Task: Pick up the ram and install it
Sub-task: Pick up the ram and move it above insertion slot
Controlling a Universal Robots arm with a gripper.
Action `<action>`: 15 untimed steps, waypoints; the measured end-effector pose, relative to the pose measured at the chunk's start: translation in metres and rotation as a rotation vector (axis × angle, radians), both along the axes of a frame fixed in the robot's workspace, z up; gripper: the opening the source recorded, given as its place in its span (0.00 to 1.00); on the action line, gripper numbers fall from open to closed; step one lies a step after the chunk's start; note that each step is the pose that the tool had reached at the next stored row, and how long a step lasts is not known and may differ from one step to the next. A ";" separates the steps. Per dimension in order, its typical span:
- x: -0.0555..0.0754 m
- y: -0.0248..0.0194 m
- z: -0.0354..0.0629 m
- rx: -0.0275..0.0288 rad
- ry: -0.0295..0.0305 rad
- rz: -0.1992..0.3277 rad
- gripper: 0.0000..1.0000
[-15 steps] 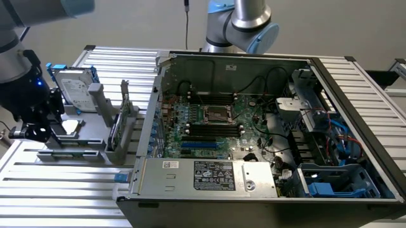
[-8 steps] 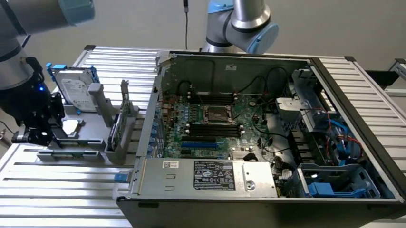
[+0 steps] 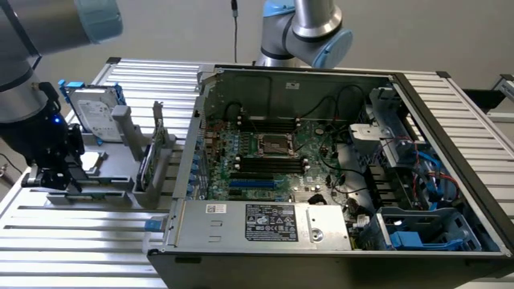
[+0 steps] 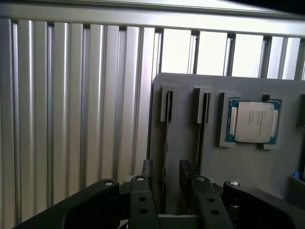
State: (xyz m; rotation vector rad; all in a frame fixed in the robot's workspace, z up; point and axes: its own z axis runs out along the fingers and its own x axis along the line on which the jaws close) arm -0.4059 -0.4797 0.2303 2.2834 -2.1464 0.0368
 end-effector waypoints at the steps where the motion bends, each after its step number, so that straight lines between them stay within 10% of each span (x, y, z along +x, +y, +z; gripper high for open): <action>1: 0.000 0.0000 -0.0019 0.0001 -0.0001 0.002 0.36; 15: 0.000 0.0000 -0.0273 0.0000 0.0000 0.019 0.36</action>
